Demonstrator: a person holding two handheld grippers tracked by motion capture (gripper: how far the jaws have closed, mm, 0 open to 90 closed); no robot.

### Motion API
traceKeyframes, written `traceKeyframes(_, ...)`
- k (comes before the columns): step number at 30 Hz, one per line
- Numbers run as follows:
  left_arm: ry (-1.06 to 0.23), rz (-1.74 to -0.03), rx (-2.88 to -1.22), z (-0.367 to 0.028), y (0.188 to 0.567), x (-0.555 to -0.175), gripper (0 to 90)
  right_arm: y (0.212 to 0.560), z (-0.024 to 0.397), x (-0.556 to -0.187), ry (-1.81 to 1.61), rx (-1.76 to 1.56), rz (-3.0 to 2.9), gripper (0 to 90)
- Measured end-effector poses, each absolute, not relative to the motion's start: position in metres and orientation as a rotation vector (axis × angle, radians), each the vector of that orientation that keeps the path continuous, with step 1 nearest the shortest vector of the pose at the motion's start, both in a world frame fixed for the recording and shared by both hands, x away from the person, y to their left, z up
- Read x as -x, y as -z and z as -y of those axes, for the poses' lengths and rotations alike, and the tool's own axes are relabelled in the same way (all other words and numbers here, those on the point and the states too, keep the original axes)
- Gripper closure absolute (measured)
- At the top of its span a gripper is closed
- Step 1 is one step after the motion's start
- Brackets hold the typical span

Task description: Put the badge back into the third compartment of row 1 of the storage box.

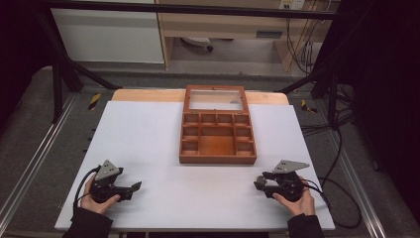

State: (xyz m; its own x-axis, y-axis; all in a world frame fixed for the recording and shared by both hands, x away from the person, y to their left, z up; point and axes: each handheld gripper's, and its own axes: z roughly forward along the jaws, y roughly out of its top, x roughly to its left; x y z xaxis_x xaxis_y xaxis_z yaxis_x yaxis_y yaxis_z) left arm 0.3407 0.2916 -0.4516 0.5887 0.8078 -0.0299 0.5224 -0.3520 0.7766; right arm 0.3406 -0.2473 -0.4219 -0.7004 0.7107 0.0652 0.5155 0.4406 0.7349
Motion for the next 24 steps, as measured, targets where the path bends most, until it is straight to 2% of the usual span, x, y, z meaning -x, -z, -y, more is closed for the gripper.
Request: traceKeyframes(24, -0.470, -1.053, -2.033, -0.2925, 0.4512, -0.3400, 9.6, 0.4122, 0.2400, -0.3478, -1.156, -1.077, -2.390, 47.6)
